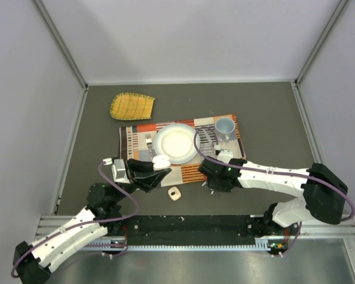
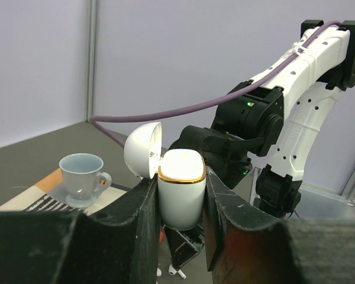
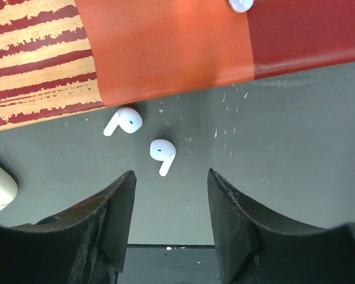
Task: Insert the wireless bluetooth earbuds into the charging case
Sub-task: Pick up the right earbud from the center of the board, then insert the right earbud into the right side groove of the charging case.
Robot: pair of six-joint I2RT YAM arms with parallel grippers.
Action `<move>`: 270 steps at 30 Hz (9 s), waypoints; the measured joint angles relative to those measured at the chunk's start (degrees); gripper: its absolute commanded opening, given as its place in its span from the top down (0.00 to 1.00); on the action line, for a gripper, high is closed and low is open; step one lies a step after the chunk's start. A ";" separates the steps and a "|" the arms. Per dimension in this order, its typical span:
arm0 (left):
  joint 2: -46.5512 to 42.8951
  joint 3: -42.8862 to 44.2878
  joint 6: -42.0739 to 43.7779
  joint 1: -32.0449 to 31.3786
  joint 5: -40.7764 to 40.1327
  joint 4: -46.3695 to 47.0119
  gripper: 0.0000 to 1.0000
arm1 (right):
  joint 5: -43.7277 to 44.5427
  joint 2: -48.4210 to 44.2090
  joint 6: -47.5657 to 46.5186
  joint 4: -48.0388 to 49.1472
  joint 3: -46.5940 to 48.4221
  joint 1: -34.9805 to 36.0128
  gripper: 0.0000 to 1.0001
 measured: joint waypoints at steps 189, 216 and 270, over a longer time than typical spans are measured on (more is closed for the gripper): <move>9.92 5.14 7.61 -1.70 3.63 4.55 1.00 | 30.16 -13.07 -63.84 58.82 9.33 29.94 1.00; 9.38 5.55 7.54 -2.27 2.05 0.11 1.00 | 28.06 -13.09 -69.59 58.62 7.48 30.75 1.00; 9.97 6.21 7.52 -2.67 2.16 -0.15 1.00 | 30.36 -15.17 -71.06 61.75 5.60 31.17 1.00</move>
